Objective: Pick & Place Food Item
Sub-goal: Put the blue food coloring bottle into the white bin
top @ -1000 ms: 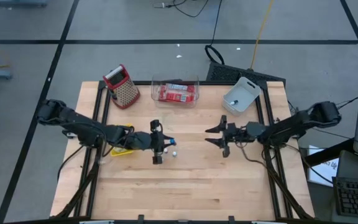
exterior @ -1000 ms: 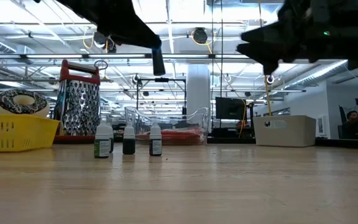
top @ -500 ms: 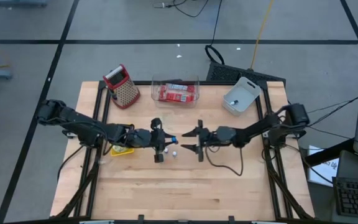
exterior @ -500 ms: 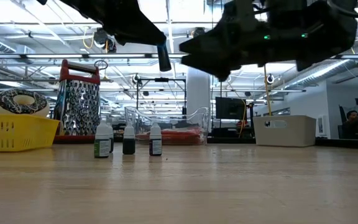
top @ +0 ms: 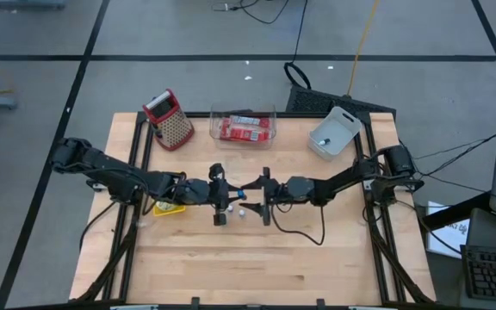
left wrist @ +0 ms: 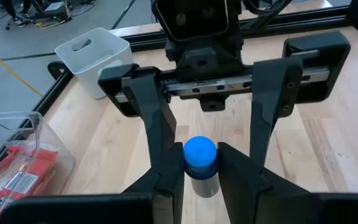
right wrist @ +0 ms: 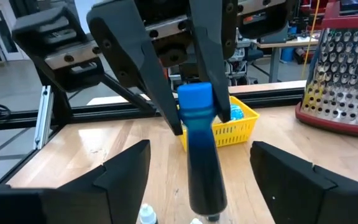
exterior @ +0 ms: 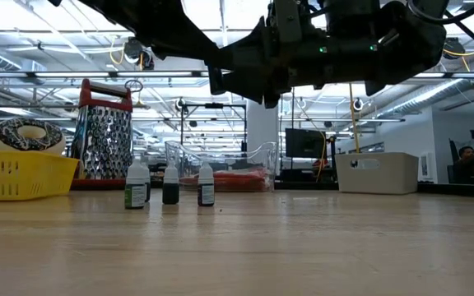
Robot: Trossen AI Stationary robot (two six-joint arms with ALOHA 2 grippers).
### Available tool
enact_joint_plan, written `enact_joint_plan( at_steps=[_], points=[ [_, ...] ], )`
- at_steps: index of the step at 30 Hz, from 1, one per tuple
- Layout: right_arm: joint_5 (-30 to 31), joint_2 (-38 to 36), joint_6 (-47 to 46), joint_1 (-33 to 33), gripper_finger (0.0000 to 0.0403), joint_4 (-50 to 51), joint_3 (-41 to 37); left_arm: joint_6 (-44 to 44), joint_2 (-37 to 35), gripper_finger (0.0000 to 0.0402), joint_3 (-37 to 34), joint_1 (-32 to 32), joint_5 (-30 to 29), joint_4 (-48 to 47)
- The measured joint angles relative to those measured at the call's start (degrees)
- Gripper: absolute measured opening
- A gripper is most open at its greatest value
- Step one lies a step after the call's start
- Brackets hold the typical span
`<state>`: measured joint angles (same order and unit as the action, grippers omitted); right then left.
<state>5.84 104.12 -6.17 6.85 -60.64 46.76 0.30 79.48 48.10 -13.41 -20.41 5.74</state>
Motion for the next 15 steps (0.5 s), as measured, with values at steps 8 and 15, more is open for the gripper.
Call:
enact_joint_plan(
  at_steps=[8,15],
  points=[
    [0.0,0.0,0.0,0.0,0.0203,-0.4,0.0,0.0,0.0,0.008,0.0,0.0,0.9,0.0],
    [0.0,0.0,0.0,0.0,0.0141,-0.4,0.0,-0.1,0.0,0.0081,0.0,0.0,0.9,0.0]
  ],
)
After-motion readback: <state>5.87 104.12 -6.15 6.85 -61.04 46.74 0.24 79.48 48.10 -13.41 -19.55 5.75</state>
